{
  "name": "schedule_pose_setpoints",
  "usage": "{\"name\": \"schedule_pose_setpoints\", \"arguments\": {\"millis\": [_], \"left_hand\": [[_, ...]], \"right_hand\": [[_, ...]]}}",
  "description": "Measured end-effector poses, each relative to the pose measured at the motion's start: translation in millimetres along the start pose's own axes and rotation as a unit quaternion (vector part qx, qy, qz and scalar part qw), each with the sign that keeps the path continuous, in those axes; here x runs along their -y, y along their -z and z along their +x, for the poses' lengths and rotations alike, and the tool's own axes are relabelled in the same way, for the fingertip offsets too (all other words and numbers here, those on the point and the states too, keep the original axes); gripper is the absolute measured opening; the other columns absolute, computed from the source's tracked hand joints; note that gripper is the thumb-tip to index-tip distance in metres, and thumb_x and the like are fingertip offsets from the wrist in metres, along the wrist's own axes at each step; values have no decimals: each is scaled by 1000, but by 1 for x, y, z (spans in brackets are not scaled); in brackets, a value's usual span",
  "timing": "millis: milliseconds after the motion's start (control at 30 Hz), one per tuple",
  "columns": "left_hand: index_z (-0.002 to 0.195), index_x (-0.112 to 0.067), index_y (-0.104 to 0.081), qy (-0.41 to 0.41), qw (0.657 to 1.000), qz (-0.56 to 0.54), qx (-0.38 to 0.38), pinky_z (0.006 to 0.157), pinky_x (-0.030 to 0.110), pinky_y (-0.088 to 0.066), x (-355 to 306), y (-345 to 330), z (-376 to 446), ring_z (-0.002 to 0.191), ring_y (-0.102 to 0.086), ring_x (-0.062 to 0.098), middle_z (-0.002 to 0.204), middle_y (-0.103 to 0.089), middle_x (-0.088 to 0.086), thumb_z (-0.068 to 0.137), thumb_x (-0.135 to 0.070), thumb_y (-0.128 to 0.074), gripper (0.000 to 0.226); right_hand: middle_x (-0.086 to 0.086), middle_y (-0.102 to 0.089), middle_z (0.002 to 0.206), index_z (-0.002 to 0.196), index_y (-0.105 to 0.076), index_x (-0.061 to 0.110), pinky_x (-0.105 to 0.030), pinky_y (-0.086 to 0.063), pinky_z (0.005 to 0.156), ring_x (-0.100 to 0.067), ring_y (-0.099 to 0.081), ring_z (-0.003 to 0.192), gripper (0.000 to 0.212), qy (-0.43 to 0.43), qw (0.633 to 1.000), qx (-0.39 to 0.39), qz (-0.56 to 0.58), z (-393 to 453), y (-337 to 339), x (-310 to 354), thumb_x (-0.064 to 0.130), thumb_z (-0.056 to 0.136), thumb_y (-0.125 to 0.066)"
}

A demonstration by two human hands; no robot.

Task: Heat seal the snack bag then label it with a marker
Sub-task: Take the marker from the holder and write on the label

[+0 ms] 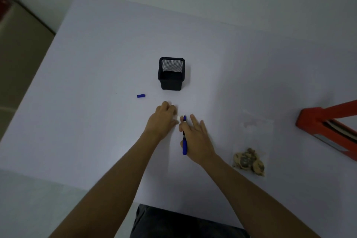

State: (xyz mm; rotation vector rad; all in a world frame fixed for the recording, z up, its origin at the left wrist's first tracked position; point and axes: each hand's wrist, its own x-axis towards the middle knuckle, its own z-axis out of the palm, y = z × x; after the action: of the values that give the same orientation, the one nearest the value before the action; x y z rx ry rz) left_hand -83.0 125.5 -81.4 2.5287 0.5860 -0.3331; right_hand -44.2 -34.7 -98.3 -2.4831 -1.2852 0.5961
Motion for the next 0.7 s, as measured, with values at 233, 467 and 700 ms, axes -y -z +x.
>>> {"name": "schedule_pose_setpoints", "arguments": {"millis": [233, 467, 700], "left_hand": [[111, -7, -56, -20, 999, 44, 13, 85, 30, -49, -6, 4, 6, 102, -50, 21, 120, -47, 10, 93, -29, -55, 29], [109, -7, -58, -16, 999, -30, -27, 79, 26, -47, -6, 1, 0, 88, -58, 23, 109, -57, 12, 96, -17, -50, 19], [96, -4, -71, 1, 981, -143, -132, 81, 18, -41, -8, -10, -1, 87, -64, 22, 98, -70, 12, 89, -4, -59, 14]], "right_hand": [[-13, -49, 142, 117, -50, 11, -56, -10, 118, -36, -18, 146, 43, -5, 1000, 3, 15, 1, 1, 1, 7, 79, -70], [-14, -46, 144, 120, -50, 11, -55, -9, 117, -36, -18, 146, 43, 5, 1000, 2, 29, -1, 1, 0, 9, 82, -69], [-18, -57, 131, 125, -51, 6, -57, -13, 118, -35, -31, 141, 44, -47, 995, -26, 82, 5, -2, 6, 20, 86, -65]]}}
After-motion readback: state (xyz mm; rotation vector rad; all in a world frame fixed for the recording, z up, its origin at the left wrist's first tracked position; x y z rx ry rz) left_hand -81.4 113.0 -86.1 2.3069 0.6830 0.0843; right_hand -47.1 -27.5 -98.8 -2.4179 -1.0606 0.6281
